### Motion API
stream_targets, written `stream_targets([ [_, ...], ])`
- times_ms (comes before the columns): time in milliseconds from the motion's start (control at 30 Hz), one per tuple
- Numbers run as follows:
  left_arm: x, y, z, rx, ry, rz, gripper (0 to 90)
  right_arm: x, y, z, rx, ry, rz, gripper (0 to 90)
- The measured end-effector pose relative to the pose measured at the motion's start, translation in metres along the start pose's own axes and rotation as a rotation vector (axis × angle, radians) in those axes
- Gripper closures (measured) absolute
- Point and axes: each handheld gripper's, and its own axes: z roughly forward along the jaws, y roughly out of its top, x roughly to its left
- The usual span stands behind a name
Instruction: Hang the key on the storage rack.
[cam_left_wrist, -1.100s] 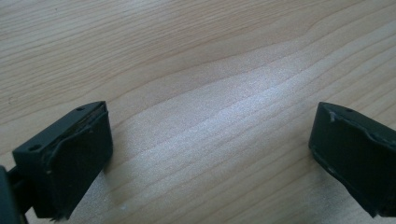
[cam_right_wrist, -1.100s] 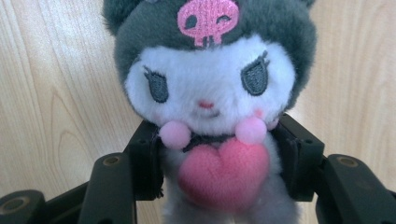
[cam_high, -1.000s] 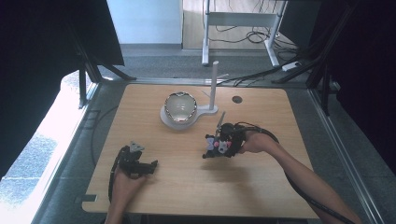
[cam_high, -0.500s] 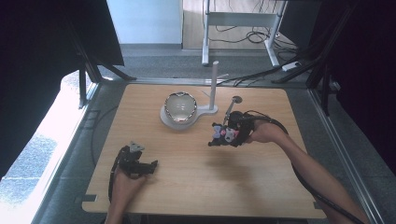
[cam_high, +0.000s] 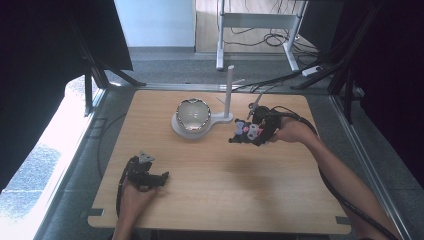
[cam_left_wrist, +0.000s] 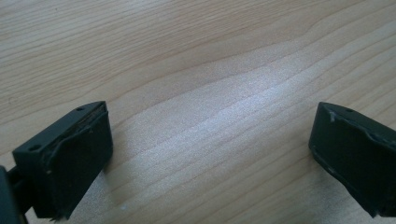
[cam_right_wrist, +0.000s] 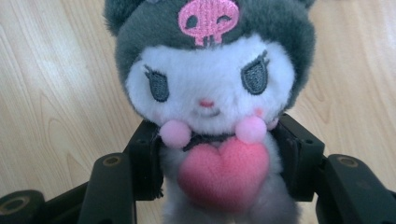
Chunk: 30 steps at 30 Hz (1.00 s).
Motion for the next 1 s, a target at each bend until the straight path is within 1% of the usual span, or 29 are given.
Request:
stream_targets([
  [100,0.000,0.000,0.000,0.000,0.000,0.000,0.0,-0.005,0.000,-0.005,0.004,-0.015,0.025,42.8],
  [133,0.000,0.000,0.000,0.000,0.000,0.000,0.0,-0.005,0.000,-0.005,0.004,-0.015,0.025,42.8],
  [167,0.000,0.000,0.000,0.001,-0.001,0.000,0.0,-0.010,0.000,-0.009,-0.001,-0.023,0.039,42.8],
  [200,0.000,0.000,0.000,0.001,-0.001,0.000,0.0,-0.010,0.000,-0.009,-0.001,-0.023,0.039,42.8],
  [233,0.000,0.000,0.000,0.001,0.000,0.000,0.0,-0.015,0.000,-0.013,-0.006,-0.029,0.049,42.8],
  [300,0.000,0.000,0.000,0.000,0.000,0.000,0.0,-0.017,0.000,-0.014,-0.009,-0.032,0.051,42.8],
  [333,0.000,0.000,0.000,0.000,0.000,0.000,0.0,-0.019,0.001,-0.016,-0.008,-0.034,0.056,42.8],
  [367,0.000,0.000,0.000,0.001,0.000,0.000,0.0,-0.024,0.002,-0.021,-0.011,-0.045,0.059,42.9],
  [400,0.000,0.000,0.000,0.001,0.000,0.000,0.0,-0.024,0.002,-0.021,-0.011,-0.045,0.059,42.9],
  [433,0.000,0.000,0.000,0.001,-0.001,0.000,0.0,-0.028,0.003,-0.025,-0.016,-0.049,0.068,42.9],
  [633,0.000,0.000,0.000,0.003,-0.002,0.000,0.0,-0.039,0.006,-0.035,-0.024,-0.071,0.083,42.9],
  [767,0.000,0.000,0.000,0.003,-0.002,0.000,0.0,-0.044,0.007,-0.040,-0.030,-0.078,0.097,42.9],
  [800,0.000,0.000,0.000,0.004,-0.002,0.001,0.0,-0.049,0.008,-0.044,-0.038,-0.078,0.110,42.9],
  [967,0.000,0.000,0.000,0.004,-0.002,-0.001,0.0,-0.059,0.010,-0.051,-0.048,-0.080,0.136,42.9],
  [1000,0.000,0.000,0.000,0.004,-0.002,-0.001,0.0,-0.059,0.010,-0.051,-0.048,-0.080,0.136,42.9],
])
